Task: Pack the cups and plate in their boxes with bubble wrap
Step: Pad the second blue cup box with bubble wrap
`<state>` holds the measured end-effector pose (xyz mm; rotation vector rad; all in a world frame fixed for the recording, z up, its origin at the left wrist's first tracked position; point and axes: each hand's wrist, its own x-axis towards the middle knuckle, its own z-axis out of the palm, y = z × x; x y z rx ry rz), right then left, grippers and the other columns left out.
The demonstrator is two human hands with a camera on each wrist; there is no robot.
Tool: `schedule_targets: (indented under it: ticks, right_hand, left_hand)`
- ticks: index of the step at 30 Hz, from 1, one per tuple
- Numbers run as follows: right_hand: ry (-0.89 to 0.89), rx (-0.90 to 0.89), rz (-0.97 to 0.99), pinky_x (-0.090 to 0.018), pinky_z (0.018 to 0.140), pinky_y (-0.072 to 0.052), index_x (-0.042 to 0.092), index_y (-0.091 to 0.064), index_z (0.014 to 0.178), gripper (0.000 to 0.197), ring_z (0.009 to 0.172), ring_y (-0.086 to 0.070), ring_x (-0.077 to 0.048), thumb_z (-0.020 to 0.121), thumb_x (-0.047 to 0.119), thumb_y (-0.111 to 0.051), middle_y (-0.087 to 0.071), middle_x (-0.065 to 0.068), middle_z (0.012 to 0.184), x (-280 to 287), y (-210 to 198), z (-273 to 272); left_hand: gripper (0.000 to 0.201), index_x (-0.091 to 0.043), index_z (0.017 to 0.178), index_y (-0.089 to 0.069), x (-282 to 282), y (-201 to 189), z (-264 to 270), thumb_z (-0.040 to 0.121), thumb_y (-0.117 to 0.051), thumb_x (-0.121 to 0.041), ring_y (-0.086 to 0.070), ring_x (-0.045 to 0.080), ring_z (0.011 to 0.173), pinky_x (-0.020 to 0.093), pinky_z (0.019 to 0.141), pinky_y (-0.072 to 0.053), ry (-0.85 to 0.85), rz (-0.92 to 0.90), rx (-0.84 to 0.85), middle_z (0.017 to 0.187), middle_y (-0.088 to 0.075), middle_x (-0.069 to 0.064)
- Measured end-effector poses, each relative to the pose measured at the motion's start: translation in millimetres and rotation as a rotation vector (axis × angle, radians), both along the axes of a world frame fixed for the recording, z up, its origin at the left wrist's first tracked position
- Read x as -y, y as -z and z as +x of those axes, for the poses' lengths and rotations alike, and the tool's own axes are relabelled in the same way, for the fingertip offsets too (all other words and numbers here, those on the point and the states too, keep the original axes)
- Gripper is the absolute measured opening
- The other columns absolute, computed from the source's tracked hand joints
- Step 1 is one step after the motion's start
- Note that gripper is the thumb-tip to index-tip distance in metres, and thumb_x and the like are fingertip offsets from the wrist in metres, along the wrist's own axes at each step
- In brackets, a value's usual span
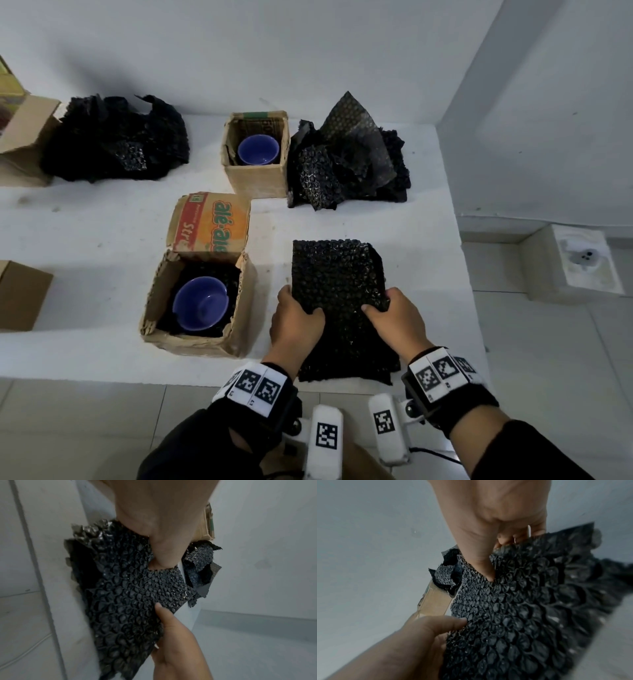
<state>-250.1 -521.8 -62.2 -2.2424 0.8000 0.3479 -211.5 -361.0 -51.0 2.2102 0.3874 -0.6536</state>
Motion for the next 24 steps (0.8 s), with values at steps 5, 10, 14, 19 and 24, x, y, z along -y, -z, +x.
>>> schedule_targets:
  ticks: [5, 10, 14, 19, 24]
  right_hand:
    - [0.066, 0.118, 0.179, -0.038, 0.075, -0.049, 0.01, -0.059, 0.084, 0.019, 0.082, -0.062, -0.026, 0.087, 0.028, -0.062, -0.063, -0.005, 0.081, 12, -13, 3]
    - [0.104, 0.264, 0.343, -0.036, 0.07, -0.051, 0.002, -0.065, 0.09, 0.02, 0.082, -0.065, -0.027, 0.089, 0.022, -0.062, -0.069, -0.014, 0.088, 8, -53, 8]
    - [0.085, 0.311, 0.45, -0.027, 0.056, -0.048, 0.003, -0.066, 0.093, 0.021, 0.076, -0.063, -0.021, 0.091, 0.023, -0.06, -0.069, -0.011, 0.09, -15, -87, 14]
    - [0.02, 0.363, 0.545, -0.036, 0.062, -0.053, 0.007, -0.067, 0.093, 0.013, 0.079, -0.065, -0.022, 0.09, 0.018, -0.062, -0.071, -0.01, 0.09, -65, -113, 28]
    - [0.007, 0.367, 0.564, -0.026, 0.053, -0.045, 0.012, -0.054, 0.11, 0.026, 0.072, -0.062, -0.018, 0.087, 0.017, -0.066, -0.07, -0.013, 0.091, -115, -112, 39]
  left_hand:
    - [0.026, -0.017, 0.112, -0.049, 1, -23, 9, 0.087, -0.058, -0.02, -0.058, 0.024, 0.1, 0.037, 0.087, -0.05, 0.026, -0.11, 0.048, 0.107, -0.061, 0.004]
    - [0.022, -0.017, 0.105, -0.052, -14, -68, 21, 0.086, -0.064, -0.017, -0.06, 0.02, 0.095, 0.034, 0.085, -0.05, 0.036, -0.25, 0.209, 0.098, -0.063, -0.001]
    - [0.04, -0.023, 0.111, -0.044, -44, -101, 33, 0.083, -0.069, -0.01, -0.059, 0.012, 0.085, 0.029, 0.076, -0.048, -0.048, -0.388, 0.293, 0.09, -0.057, -0.01]
    - [0.047, -0.024, 0.111, -0.042, -100, -120, 48, 0.079, -0.072, -0.009, -0.057, 0.019, 0.1, 0.035, 0.089, -0.047, -0.082, -0.348, 0.409, 0.11, -0.057, 0.002]
    - [0.059, -0.027, 0.124, -0.04, -163, -118, 53, 0.078, -0.074, -0.012, -0.063, 0.021, 0.09, 0.038, 0.081, -0.051, -0.043, -0.235, 0.435, 0.102, -0.063, 0.003]
